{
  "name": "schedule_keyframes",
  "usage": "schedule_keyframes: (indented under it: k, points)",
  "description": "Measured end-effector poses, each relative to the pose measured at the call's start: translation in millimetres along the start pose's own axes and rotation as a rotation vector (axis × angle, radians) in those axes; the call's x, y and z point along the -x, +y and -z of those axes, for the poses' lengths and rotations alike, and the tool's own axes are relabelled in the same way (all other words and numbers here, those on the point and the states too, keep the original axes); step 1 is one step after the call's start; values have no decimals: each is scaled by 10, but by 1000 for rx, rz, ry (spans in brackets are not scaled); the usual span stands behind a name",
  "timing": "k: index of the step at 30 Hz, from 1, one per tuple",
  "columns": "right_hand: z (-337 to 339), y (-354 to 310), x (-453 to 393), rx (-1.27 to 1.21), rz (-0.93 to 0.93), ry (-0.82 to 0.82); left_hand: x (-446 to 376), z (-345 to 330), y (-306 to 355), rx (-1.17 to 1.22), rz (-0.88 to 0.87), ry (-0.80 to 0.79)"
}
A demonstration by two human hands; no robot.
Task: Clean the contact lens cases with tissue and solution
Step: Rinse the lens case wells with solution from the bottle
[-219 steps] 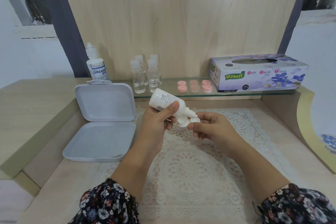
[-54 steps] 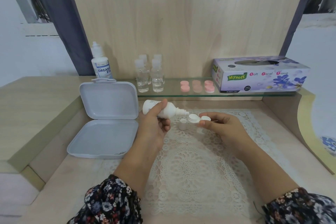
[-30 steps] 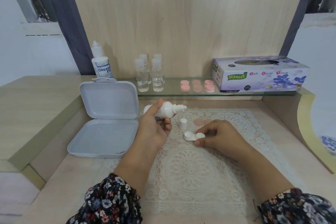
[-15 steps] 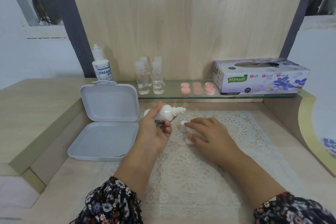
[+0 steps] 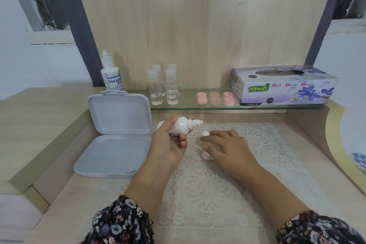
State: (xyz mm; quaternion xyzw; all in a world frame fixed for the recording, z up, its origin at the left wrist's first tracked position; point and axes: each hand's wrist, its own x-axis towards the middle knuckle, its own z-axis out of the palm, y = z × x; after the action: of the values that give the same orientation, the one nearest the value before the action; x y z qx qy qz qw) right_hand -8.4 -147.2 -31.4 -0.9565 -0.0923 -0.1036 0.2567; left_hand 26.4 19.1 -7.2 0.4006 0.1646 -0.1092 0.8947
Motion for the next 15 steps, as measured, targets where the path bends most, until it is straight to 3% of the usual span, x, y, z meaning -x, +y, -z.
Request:
schedule_keyframes:
  k: [6,11,15]
  points:
    - [128,-50,11,-752,-214,326,21,-21,-6,-29,-12,10]
    - [159,-59,-22,-1027,-263,444,48,-59,-66,-65,7,11]
    - [201,-77,-22,-1199,-168,428,96,-107,-97,-73,18,15]
